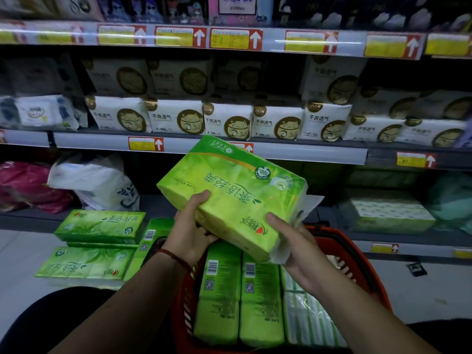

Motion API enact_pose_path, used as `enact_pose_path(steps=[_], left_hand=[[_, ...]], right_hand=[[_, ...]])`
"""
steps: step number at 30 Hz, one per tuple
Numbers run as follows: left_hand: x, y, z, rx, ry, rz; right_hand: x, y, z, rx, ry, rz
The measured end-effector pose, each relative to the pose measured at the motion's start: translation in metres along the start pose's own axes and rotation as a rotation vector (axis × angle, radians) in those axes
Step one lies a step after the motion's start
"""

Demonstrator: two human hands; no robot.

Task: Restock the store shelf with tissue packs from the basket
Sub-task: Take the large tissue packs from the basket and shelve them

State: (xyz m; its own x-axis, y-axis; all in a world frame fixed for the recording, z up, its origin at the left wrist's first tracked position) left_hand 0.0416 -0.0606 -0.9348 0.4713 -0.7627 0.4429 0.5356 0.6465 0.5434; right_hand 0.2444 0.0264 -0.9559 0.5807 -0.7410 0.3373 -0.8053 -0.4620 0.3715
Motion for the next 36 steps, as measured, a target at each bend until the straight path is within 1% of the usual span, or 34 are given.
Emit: enact_pose_path(steps=[2, 4, 8, 10, 14, 17, 20, 24, 36], left_hand=[[-0.001, 0.004, -0.004, -0.032, -0.002, -0.033], [-0.001, 0.003, -0.004, -0.032, 0.023, -0.027], [-0.003, -0.006, 0.005, 0.051, 0.063, 0.027], [-0.003, -0.009, 0.010, 0.027, 0.071, 0.032], [-0.004, -0.009, 0.018, -0.068, 0.003, -0.096], [-0.002, -0.009, 0.019, -0.093, -0.069, -0.167], [0.004, -0.003, 0.016, -0.114, -0.085, -0.213], [0.007, -0.001, 0.011, -0.186, -0.108, -0.169], [0.008, -0.001, 0.014, -0.271, -0.069, -0.154]], right_hand=[[-0.002, -0.009, -0.002, -0.026, -0.002, 0.064], [-0.003, -0.018, -0.010, -0.037, -0.031, 0.098], [0.002, -0.028, -0.030, -0.007, -0.113, 0.049], [0.007, -0.031, -0.038, 0.013, -0.131, 0.032], [0.009, -0.045, -0.053, 0.073, -0.132, 0.030], [0.007, -0.057, -0.063, 0.086, -0.127, 0.026], [0.007, -0.060, -0.068, 0.110, -0.132, 0.024], [0.013, -0.050, -0.071, 0.144, -0.172, 0.022], [0.014, -0.047, -0.066, 0.189, -0.196, 0.047]])
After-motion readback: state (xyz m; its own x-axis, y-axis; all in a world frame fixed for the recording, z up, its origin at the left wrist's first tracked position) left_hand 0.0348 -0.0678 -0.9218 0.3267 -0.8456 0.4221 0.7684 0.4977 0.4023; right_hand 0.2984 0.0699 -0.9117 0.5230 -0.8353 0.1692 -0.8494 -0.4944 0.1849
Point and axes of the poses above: each hand's wrist, its own x-axis away from the middle knuckle, its own y-axis out of the palm, z = x × y, the point moved 4 cm from there along -x, towards the middle knuckle, and after that the axes turned 3 degrees about x, right-handed, at the moved point
